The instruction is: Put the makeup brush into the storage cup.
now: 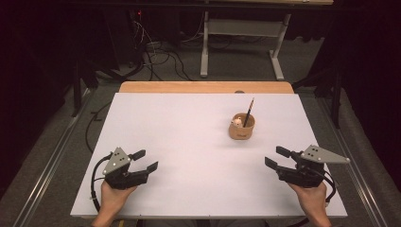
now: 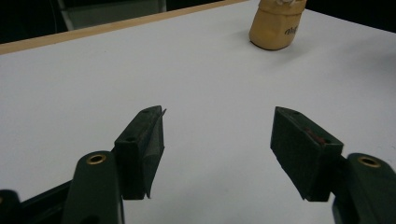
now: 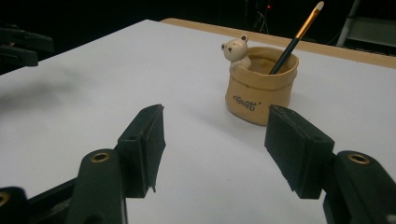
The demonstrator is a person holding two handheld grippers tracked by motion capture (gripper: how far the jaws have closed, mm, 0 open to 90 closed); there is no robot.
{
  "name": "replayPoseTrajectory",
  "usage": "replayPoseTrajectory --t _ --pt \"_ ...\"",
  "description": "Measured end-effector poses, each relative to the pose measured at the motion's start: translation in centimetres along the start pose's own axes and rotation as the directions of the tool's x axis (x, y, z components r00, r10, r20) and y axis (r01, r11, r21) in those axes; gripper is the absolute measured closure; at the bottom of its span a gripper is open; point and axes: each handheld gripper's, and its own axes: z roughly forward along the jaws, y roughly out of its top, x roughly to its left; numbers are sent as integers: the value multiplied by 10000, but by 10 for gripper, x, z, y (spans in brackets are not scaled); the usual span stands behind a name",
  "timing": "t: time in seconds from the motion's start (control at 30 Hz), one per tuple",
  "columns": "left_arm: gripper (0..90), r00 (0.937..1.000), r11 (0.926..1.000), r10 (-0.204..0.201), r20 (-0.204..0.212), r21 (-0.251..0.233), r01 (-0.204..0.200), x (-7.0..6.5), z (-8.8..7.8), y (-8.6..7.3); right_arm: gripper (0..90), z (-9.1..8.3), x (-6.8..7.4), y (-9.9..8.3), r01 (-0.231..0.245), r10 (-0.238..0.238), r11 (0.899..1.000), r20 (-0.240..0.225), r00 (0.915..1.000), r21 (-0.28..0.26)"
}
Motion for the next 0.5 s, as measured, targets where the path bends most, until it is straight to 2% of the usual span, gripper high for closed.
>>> replayPoseTrajectory --t 0.37,0.5 --pt "353 10000 10000 6 1 -4 -6 0 0 0 384 3 2 -11 -145 145 9999 12 9999 -9" --pt "352 10000 10000 7 2 -11 -7 0 0 0 376 5 1 -16 -292 292 9996 148 9995 32"
